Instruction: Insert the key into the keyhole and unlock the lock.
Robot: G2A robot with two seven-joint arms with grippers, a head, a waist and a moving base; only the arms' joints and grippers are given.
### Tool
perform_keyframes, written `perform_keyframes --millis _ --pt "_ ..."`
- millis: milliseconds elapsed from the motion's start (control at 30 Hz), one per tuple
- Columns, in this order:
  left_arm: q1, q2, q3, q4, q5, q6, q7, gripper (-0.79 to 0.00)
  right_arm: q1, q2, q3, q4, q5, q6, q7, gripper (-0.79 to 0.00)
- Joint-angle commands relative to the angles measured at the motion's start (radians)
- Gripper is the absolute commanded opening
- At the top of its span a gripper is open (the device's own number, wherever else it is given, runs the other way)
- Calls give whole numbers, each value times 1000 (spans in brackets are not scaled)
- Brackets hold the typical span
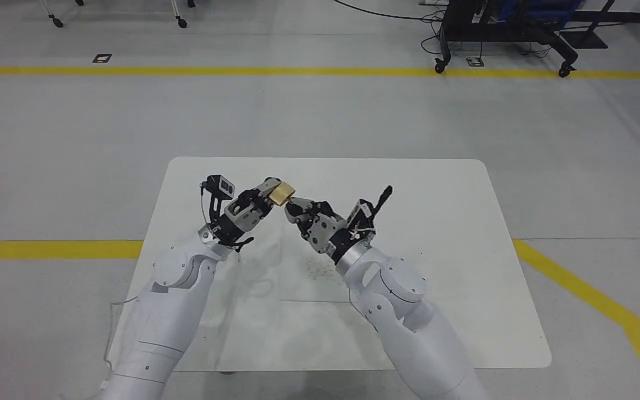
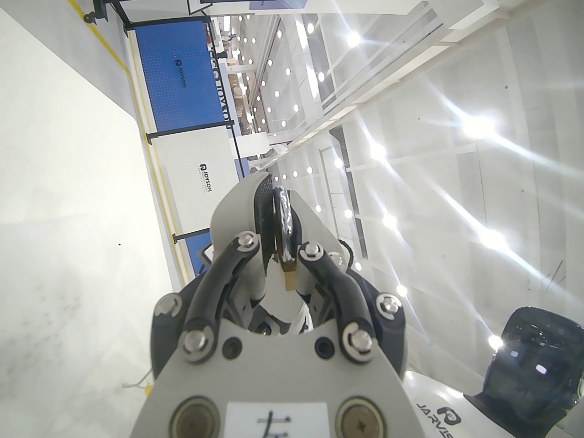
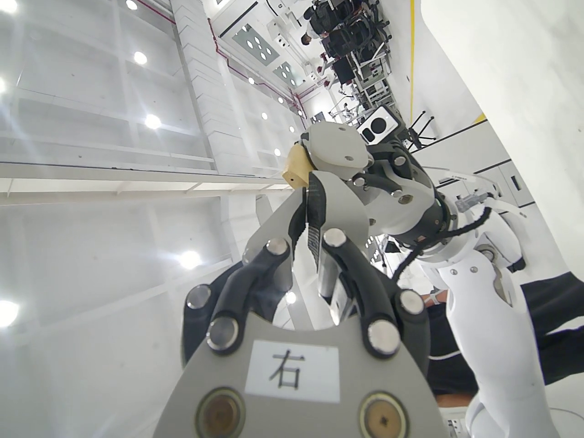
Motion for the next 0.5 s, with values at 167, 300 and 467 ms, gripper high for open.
perform_keyframes --millis 167,300,467 --pt "-4 0 5 2 26 -22 2 -785 4 -5 15 15 159 50 45 -785" --pt "-5 0 5 10 39 -58 4 -785 16 -1 70 39 366 189 142 -785" --pt "-7 -1 4 17 34 -90 -4 -785 38 7 132 74 507 305 179 -785"
